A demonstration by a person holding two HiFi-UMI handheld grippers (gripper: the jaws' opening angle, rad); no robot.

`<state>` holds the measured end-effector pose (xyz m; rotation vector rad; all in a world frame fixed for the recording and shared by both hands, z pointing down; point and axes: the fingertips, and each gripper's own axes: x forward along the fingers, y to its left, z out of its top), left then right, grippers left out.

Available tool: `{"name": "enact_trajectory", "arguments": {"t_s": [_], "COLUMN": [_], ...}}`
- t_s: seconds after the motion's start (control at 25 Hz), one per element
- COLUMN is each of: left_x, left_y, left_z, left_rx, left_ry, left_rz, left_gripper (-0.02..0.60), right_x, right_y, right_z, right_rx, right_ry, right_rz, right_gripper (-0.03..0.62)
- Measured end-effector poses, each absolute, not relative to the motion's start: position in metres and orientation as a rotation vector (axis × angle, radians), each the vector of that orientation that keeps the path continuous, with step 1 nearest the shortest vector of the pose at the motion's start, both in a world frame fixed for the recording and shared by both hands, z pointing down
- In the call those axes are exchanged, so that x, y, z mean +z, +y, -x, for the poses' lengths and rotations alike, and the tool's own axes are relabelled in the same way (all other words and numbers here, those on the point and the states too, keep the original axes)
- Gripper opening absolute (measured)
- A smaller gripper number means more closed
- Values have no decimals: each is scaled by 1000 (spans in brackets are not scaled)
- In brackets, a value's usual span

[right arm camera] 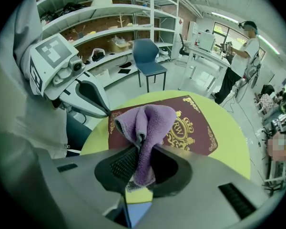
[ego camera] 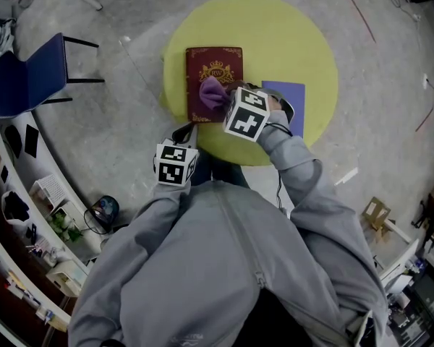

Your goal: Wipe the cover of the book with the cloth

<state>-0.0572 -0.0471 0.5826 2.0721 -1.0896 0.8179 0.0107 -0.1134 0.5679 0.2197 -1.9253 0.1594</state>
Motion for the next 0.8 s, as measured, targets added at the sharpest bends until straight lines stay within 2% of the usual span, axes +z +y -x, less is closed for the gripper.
{"name": "enact_trajectory", "arguments": {"t_s": [0.8], "left_x": [585], "left_y": [-44], "left_z": [59], "left_rx": [829], "left_ry": [-1085], "left_rz": [-2065], "left_gripper": [18], "right_x": [575], "right_y": [-107], "right_z": [-76], "right_rx": [267], "right_ry": [-1849], "right_rz": [-342], "right_gripper": [91]}}
